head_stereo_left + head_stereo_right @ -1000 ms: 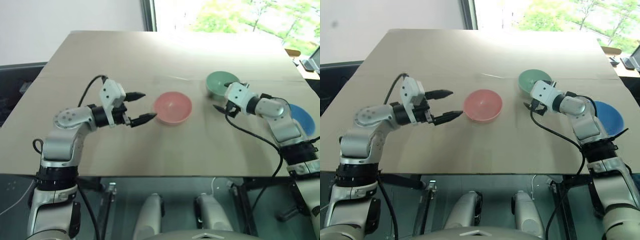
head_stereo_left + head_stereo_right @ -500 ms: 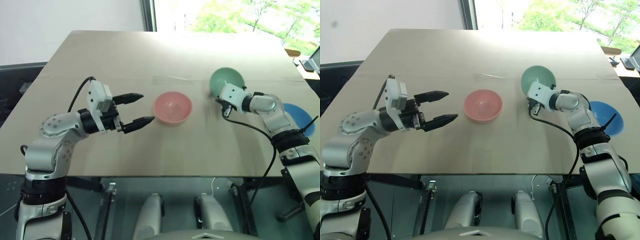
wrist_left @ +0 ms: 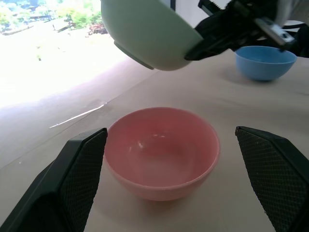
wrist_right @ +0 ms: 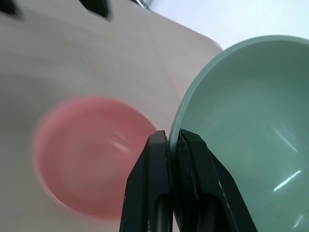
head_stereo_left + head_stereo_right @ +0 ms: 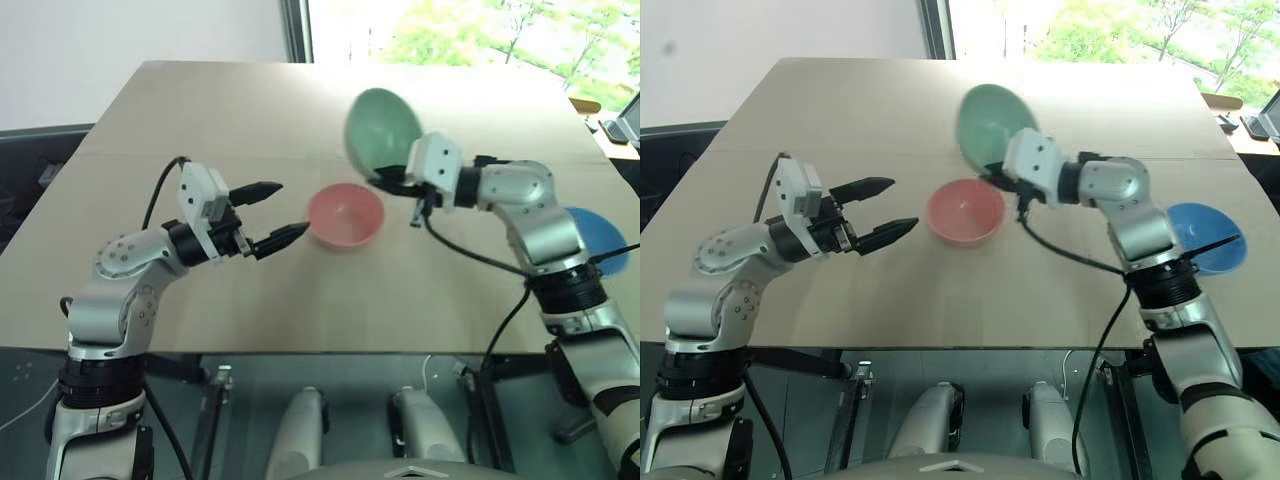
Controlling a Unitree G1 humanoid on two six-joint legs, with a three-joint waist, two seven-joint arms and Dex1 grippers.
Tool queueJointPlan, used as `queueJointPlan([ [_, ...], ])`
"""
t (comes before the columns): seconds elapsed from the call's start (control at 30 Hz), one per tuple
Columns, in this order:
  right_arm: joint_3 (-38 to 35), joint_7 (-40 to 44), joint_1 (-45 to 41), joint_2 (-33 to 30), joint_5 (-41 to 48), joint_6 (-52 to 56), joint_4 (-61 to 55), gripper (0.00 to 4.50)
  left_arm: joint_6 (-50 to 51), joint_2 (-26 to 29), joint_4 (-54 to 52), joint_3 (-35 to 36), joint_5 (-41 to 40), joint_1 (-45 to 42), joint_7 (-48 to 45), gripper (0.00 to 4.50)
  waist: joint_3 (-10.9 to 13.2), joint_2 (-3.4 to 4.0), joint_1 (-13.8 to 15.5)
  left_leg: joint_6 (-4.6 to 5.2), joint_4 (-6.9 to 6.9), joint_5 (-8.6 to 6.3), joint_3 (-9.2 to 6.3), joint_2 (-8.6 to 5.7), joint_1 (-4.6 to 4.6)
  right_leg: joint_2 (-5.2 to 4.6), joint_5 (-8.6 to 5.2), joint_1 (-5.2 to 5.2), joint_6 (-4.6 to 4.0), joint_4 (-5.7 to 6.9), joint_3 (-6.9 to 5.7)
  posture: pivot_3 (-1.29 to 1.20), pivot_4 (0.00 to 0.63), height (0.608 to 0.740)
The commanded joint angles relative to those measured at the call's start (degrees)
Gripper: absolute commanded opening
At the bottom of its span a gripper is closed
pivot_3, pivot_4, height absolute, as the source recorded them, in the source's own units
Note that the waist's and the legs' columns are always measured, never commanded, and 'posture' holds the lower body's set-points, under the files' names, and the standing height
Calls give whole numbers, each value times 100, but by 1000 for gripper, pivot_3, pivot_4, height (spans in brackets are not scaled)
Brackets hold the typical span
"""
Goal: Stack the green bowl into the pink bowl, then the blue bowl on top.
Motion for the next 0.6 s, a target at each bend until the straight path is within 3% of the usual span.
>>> queueJointPlan([
  [0.03, 160, 80, -89, 97, -21, 153, -99, 45, -147, 71, -109, 205, -44, 73, 71, 4500, 0, 0, 13, 0, 1, 0, 0, -1, -1, -1, 0, 0, 0, 0, -1, 0, 150, 740],
  [0.1, 237, 142, -153, 139, -38, 191, 50, 45, -204, 87, -109, 201, -12, 103, 94, 4500, 0, 0, 21, 0, 1, 0, -1, -2, -2, -2, 0, 0, 0, -1, -2, 0, 150, 740],
  [0.27, 194, 470, -195, 141, 271, 683, -78, 1867, -186, 105, -275, 272, -102, 252, 182, 4500, 0, 0, 2, 0, 0, 0, -2, -1, 0, -1, 0, 0, 0, 0, -3, 0, 150, 740],
  [0.4, -247, 244, 21, 38, 630, 1123, -654, 3478, -269, 96, -256, 211, -65, 317, 179, 4500, 0, 1, -1, 0, 0, 0, -3, 0, 0, -1, 0, -1, 0, 0, -4, 0, 150, 740],
  [0.6, -1181, -420, 921, -634, 923, 2233, -2129, 3478, -190, 93, -289, -16, -186, 136, 0, 4500, 0, -1, 86, 0, 0, 0, -9, -3, -4, -5, 0, 3, 0, -5, -11, 0, 150, 740],
])
